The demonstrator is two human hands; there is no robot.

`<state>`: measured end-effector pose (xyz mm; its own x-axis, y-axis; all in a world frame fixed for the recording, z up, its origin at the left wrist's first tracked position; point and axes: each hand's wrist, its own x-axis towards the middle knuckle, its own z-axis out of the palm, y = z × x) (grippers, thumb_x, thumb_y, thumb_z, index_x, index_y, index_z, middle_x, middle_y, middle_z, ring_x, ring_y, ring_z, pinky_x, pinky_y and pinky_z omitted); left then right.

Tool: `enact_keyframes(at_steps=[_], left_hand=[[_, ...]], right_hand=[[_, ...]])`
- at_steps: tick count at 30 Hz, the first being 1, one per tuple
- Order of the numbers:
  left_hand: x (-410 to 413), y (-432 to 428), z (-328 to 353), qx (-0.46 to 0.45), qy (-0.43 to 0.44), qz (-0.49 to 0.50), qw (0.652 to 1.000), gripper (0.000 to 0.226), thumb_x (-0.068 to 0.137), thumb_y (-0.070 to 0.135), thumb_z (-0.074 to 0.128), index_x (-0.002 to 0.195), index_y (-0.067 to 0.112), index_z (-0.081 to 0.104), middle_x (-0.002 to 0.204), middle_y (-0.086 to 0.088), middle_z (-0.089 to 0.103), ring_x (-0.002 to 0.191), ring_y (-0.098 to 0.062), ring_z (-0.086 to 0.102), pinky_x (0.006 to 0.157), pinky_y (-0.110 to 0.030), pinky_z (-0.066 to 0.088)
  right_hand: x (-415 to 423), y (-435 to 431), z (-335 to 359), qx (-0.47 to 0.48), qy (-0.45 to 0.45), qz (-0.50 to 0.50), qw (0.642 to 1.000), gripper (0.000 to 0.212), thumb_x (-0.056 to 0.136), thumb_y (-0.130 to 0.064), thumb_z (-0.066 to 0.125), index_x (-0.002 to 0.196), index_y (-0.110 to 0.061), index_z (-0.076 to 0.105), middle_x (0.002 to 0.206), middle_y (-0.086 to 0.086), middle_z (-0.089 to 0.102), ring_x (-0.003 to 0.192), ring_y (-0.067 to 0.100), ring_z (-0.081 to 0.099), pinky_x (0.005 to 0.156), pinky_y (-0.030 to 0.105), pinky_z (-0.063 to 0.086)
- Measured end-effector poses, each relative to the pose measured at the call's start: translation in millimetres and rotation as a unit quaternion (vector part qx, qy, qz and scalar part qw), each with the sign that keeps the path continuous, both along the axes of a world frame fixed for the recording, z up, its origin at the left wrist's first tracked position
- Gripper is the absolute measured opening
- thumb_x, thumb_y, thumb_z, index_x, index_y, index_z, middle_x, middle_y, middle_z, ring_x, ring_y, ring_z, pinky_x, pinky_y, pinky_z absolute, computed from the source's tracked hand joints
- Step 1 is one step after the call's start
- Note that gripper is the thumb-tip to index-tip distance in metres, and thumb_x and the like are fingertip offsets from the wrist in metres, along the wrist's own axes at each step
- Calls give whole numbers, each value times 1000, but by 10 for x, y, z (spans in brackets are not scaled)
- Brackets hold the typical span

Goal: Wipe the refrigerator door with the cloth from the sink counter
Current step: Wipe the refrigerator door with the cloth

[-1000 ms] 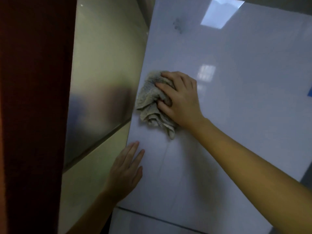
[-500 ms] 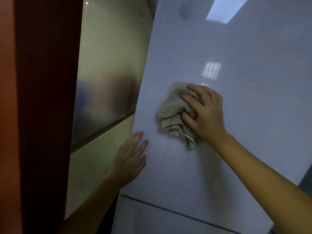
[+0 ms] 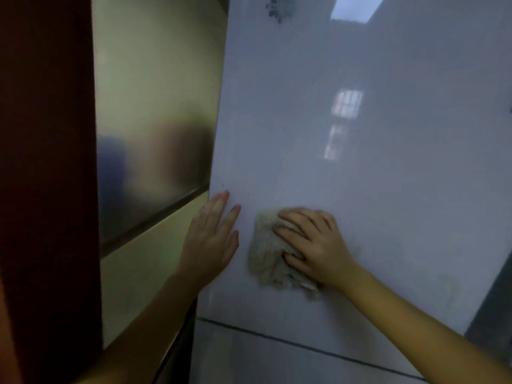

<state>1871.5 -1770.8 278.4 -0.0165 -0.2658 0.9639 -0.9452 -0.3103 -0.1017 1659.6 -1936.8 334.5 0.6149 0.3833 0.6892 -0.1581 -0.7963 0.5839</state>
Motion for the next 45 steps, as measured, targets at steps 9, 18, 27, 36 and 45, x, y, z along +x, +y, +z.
enact_keyframes(at_steps=[9,18,27,36,45], left_hand=[[7,-4,-4,40,9,4,999,52,98,28,55,145,6,50,158,-22,37,147,-38,37,119,-45,31],[-209,-87,-50,32,3,-8,999,51,99,28,54,144,6,50,157,-24,38,146,-38,37,116,-48,34],[-380,-272,-243,31,4,-29,999,52,100,29,55,146,6,47,159,-24,34,148,-39,32,120,-49,28],[-347,-420,-311,-8,7,-51,999,52,99,27,55,146,6,47,159,-25,34,149,-40,31,123,-51,23],[-312,-522,-351,-41,6,-60,997,54,100,31,53,146,5,46,159,-25,33,149,-40,28,123,-51,18]], right_hand=[[63,30,-706,15,34,36,999,36,91,-29,70,124,-15,72,137,8,65,124,29,58,100,44,44],[-389,-158,-451,94,-91,-14,991,41,91,-37,71,127,-17,71,140,11,62,125,32,55,102,47,39],[-765,-353,-874,53,-72,-35,995,44,86,-38,76,126,-18,72,136,10,65,123,30,55,102,48,41],[-875,-485,-464,91,-175,-44,979,45,86,-38,76,125,-17,72,137,12,62,122,36,57,98,51,42],[-945,-550,-571,45,-139,-45,988,46,87,-41,75,125,-15,73,137,13,63,123,35,58,96,50,42]])
